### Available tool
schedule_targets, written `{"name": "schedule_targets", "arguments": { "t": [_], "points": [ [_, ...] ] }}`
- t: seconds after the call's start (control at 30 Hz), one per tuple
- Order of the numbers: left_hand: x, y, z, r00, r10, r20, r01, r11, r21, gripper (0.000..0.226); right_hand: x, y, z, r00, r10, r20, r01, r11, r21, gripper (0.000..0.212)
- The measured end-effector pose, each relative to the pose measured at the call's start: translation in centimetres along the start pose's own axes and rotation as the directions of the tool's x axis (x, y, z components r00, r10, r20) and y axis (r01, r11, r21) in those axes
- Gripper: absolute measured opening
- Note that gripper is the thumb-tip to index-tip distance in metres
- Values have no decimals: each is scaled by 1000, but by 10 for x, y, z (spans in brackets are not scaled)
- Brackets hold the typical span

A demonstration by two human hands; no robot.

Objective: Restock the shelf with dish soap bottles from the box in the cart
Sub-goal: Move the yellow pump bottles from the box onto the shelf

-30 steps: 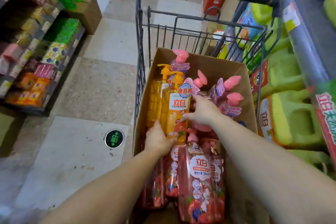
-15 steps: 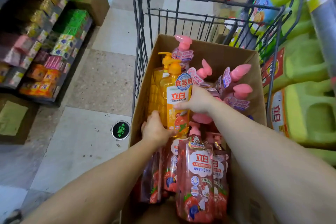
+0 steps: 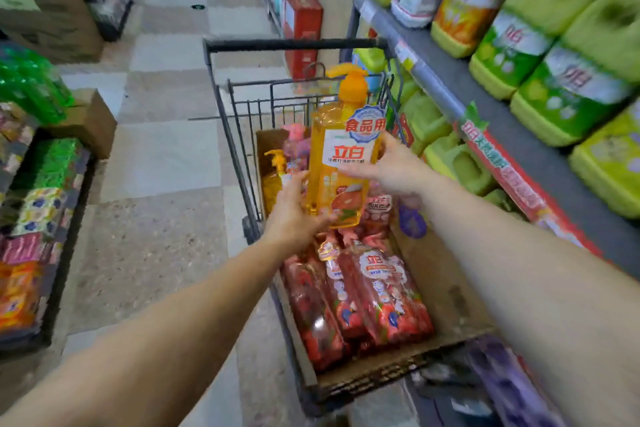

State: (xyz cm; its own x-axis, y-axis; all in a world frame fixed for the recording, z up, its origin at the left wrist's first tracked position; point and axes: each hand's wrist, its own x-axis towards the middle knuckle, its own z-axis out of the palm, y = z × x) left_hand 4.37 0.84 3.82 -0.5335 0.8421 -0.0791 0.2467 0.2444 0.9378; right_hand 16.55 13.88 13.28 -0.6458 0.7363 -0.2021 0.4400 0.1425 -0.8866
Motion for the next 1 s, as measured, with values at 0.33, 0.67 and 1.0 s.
{"name": "schedule_targets", "arguments": {
  "t": [0.33,0.67,1.0],
  "points": [
    [-83,119,65,820,336,462,-288,942,-174,77,-224,-25,-72,859,55,-509,20,990,142,26],
    [-312,238,198,434,600,672,-398,797,-455,77,-545,-27,-123,450,102,-887,-75,994,76,43],
    [-659,315,295,72,743,665,-292,653,-698,64,-905,-19,-91,106,181,-978,-145,976,165,69]
  ]
}}
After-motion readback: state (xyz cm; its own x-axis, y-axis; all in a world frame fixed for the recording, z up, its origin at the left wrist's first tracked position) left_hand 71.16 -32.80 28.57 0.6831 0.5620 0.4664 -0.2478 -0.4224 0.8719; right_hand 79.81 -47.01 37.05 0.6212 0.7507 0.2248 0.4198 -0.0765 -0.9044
